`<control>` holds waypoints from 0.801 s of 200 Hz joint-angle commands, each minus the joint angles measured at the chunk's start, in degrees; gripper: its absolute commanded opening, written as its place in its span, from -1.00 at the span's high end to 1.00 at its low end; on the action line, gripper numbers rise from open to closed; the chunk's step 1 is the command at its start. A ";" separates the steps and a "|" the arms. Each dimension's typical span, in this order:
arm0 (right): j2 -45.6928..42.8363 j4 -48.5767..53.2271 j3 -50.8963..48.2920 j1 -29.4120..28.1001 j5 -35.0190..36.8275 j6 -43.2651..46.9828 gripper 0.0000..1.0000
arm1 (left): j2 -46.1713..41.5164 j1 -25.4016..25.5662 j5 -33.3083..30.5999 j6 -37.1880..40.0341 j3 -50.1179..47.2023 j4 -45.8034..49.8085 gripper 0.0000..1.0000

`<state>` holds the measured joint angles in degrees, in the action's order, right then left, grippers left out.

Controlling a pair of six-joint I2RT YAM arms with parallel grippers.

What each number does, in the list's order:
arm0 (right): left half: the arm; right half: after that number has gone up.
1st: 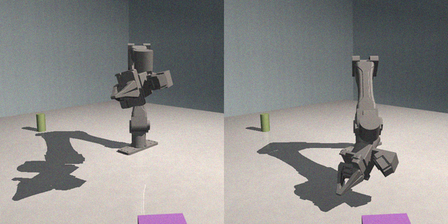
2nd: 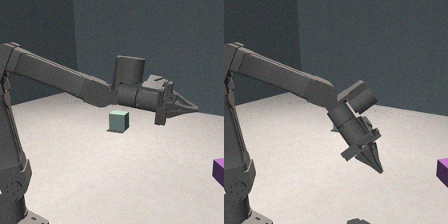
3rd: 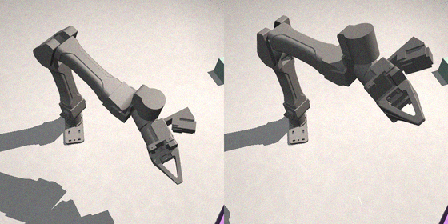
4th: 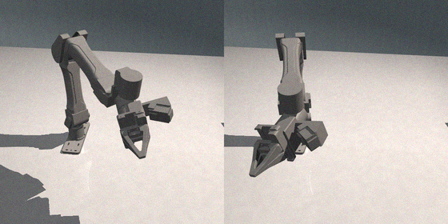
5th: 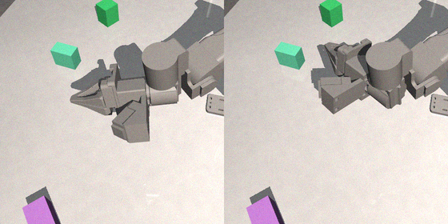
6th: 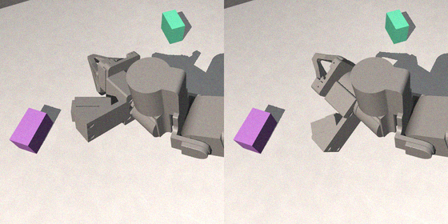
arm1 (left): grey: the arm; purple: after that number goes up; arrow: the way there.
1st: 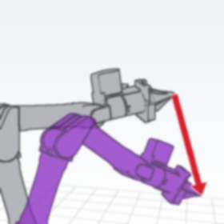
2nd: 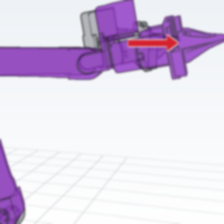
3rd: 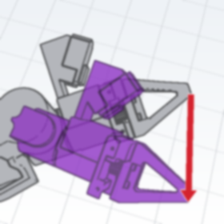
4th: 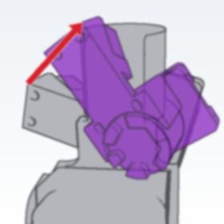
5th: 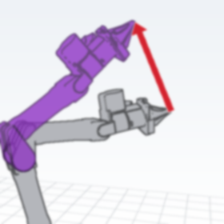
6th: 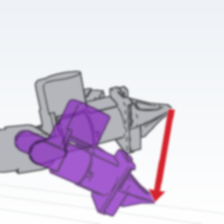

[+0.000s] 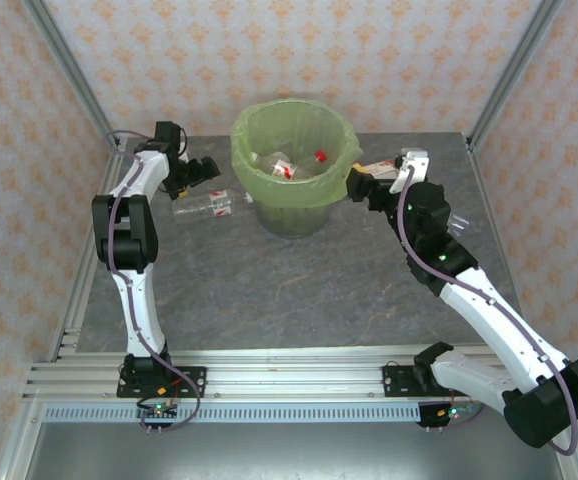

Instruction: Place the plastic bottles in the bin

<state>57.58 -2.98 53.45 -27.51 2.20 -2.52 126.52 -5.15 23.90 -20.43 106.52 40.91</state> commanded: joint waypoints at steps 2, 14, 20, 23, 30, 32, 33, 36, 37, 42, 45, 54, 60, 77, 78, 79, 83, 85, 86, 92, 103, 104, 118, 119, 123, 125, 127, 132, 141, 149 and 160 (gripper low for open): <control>-0.46 0.08 -0.37 -0.15 -5.76 1.26 -0.98 | -4.70 -0.13 2.21 2.80 -4.48 1.29 -1.00; -0.25 -0.13 -0.23 -0.15 -9.24 2.10 -0.98 | -7.76 -0.04 3.36 3.03 -8.75 0.19 -1.00; -0.06 -0.33 -0.19 -0.09 -11.35 2.49 -0.98 | -9.58 0.09 4.02 2.78 -11.68 -1.24 -1.00; 0.10 -0.47 -0.27 -0.09 -12.33 2.62 -0.98 | -10.40 0.18 4.24 2.57 -13.12 -1.97 -1.00; 0.54 -1.00 -0.28 -0.17 -14.28 2.78 -0.98 | -12.52 0.45 4.87 2.13 -16.67 -3.75 -1.00; 0.63 -1.16 -0.28 -0.13 -14.82 2.83 -0.98 | -13.14 0.55 5.00 2.08 -17.74 -4.15 -1.00; 0.70 -1.24 -0.28 -0.16 -15.06 2.85 -0.98 | -13.45 0.65 5.05 2.02 -18.19 -4.33 -1.00; 0.93 -1.47 -0.28 -0.10 -15.75 2.88 -0.98 | -14.17 0.81 5.16 1.92 -19.58 -4.95 -1.00; 1.03 -1.53 -0.28 -0.09 -15.91 2.88 -0.98 | -14.49 0.87 5.18 1.86 -20.03 -5.17 -1.00; 1.39 -1.92 -0.16 -0.09 -16.79 2.88 -0.98 | -15.77 1.18 5.20 1.60 -22.27 -6.04 -1.00; 1.61 -2.09 -0.14 -0.11 -17.14 2.83 -0.98 | -16.47 1.45 5.06 1.40 -23.54 -6.59 -1.00; 2.47 -2.75 0.19 -0.18 -18.61 2.57 -0.98 | -18.79 1.94 4.67 0.49 -27.09 -7.66 -1.00; 3.10 -3.09 0.50 -0.14 -19.53 2.53 -0.99 | -20.07 2.25 4.69 -0.01 -29.32 -8.33 -1.00; 4.77 -4.44 1.12 -0.09 -21.19 1.95 -0.98 | -23.81 3.44 3.89 -1.06 -34.72 -10.39 -1.00; 4.88 -4.51 1.17 -0.14 -21.23 1.88 -0.98 | -24.01 3.46 3.88 -1.08 -34.94 -10.44 -1.00; 4.98 -4.59 1.19 -0.20 -21.25 1.90 -0.98 | -24.16 3.56 3.79 -1.10 -35.09 -10.51 -1.00; 5.35 -4.87 1.34 -0.17 -21.40 1.71 -0.98 | -24.90 3.92 3.50 -1.06 -35.95 -10.62 -1.00; 5.50 -4.96 1.38 -0.13 -21.46 1.66 -0.98 | -25.24 4.16 3.34 -1.10 -36.43 -10.66 -1.00; 5.60 -5.07 1.43 -0.11 -21.54 1.65 -0.98 | -25.43 4.26 3.25 -1.06 -36.58 -10.71 -1.00; 6.22 -5.48 1.66 -0.13 -21.77 1.49 -0.98 | -26.46 4.95 2.47 -0.98 -37.55 -10.67 -1.00; 7.26 -6.01 1.92 -0.18 -22.04 1.18 -0.98 | -27.82 6.70 0.01 -0.03 -38.63 -9.99 -1.00; 7.36 -6.08 2.01 -0.18 -22.05 1.15 -0.98 | -27.91 6.89 -0.34 0.04 -38.60 -9.89 -1.00; 8.58 -7.05 2.26 -0.17 -22.61 0.58 -0.98 | -28.21 9.97 -6.95 1.97 -38.04 -7.80 -1.00; 8.68 -7.09 2.31 -0.17 -22.69 0.50 -0.98 | -28.14 10.24 -7.38 2.19 -37.92 -7.61 -1.00; 8.98 -7.27 2.40 -0.23 -22.97 0.23 -0.98 | -27.95 11.01 -9.83 2.62 -37.46 -7.00 -1.00; 9.09 -7.40 2.41 -0.26 -23.12 0.17 -0.98 | -27.81 11.34 -10.93 2.81 -37.22 -6.74 -1.00; 9.25 -7.46 2.48 -0.18 -23.29 0.09 -0.98 | -27.62 11.77 -11.96 2.99 -36.97 -6.44 -1.00; 9.58 -7.64 2.58 -0.21 -23.63 -0.09 -0.99 | -27.01 12.40 -14.08 3.39 -36.14 -5.83 -1.00; 9.92 -7.66 2.82 -0.19 -24.21 -0.28 -0.98 | -25.60 12.96 -16.48 3.71 -34.54 -5.13 -1.00; 9.95 -7.57 2.97 -0.18 -24.41 -0.45 -0.98 | -24.03 13.02 -17.60 3.92 -32.98 -4.71 -1.00; 9.92 -7.24 2.90 -0.23 -24.31 -0.49 -0.99 | -21.52 12.98 -18.62 4.25 -30.43 -3.80 -1.00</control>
<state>67.59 -6.96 53.91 -27.51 -19.99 -1.93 101.08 8.16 14.61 -18.48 70.83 34.50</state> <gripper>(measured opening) 0.992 0.999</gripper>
